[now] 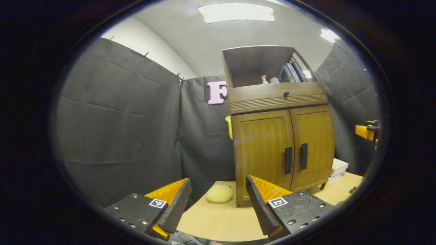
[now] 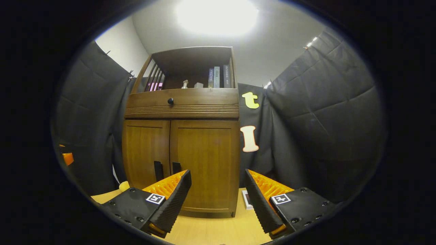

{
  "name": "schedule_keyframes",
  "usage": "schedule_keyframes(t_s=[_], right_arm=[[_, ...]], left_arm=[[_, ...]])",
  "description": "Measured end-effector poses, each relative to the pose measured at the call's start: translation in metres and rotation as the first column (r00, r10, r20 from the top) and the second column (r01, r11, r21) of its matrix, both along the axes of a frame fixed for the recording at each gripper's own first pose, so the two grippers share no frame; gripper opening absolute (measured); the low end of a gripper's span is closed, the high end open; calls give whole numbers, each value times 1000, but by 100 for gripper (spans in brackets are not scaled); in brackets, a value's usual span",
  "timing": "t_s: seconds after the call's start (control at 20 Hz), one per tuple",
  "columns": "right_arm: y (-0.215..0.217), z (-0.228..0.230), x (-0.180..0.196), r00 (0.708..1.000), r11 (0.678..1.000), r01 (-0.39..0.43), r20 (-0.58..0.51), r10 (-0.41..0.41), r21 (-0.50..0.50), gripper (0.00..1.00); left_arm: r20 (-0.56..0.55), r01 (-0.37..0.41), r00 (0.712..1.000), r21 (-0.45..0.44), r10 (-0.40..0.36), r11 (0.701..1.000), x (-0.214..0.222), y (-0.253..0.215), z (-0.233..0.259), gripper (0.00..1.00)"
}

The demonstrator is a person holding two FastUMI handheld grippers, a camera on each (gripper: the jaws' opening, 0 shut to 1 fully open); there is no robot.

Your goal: Open the right door of the double-door shoe cabinet with the right hand, and open the left door with the left hand.

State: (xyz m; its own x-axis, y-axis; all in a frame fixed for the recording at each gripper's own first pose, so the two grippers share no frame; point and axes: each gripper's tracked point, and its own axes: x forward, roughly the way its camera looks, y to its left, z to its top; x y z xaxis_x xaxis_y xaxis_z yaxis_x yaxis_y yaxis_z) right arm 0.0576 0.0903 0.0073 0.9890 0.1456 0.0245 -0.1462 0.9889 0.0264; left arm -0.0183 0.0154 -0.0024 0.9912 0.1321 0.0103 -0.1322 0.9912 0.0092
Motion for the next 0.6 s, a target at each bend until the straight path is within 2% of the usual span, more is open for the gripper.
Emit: schedule_keyframes(t_s=[0.6], right_arm=[[71,-15,67,995,995,-98,-6,98,0,97]], left_arm=[[-10,-155,988,34,155,987,-7,20,4,90]])
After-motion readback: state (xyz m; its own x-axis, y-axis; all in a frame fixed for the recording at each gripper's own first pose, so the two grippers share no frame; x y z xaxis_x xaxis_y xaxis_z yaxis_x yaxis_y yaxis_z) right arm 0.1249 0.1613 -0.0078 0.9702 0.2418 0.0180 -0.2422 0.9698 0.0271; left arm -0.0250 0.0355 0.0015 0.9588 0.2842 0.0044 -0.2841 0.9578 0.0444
